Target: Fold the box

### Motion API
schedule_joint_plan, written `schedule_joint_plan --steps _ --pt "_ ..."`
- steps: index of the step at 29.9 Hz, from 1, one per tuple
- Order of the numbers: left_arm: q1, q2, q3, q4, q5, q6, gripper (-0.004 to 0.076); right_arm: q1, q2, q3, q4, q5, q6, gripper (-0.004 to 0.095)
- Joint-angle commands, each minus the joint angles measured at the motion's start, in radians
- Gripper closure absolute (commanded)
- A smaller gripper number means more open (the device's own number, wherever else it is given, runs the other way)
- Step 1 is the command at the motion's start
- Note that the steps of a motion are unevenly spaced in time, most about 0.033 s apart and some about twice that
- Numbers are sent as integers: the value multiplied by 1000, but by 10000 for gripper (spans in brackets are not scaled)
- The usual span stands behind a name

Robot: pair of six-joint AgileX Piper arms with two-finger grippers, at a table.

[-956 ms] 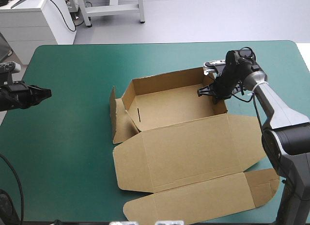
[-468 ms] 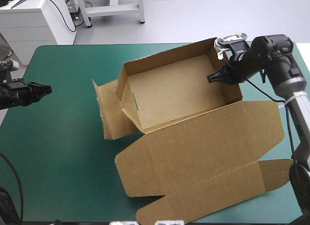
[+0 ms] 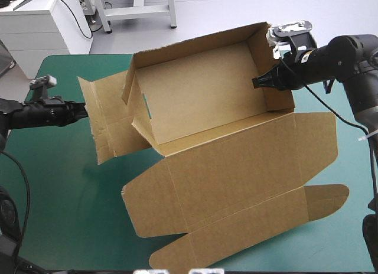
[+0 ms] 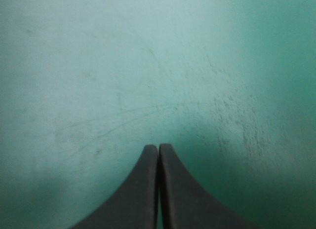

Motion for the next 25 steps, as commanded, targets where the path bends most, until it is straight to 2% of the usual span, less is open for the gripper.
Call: schedule_joint_plan --steps 1,6,14,20,25 --pt "-105 -3 -25 -71 -34 -2 732 -3 -35 -72 43 -38 -1 910" --pt "-206 -1 -25 -98 -28 -86 732 -3 -5 -79 -5 -61 4 910" --pt "-311 -63 -25 -214 -25 -77 732 -3 51 -79 -27 -84 22 910" --pt "-319 -129 -25 -274 -10 -79 732 -3 77 -79 -99 -108 71 910" --pt "-319 -178 -29 -311 24 -79 732 -3 93 -79 -108 -113 71 910"
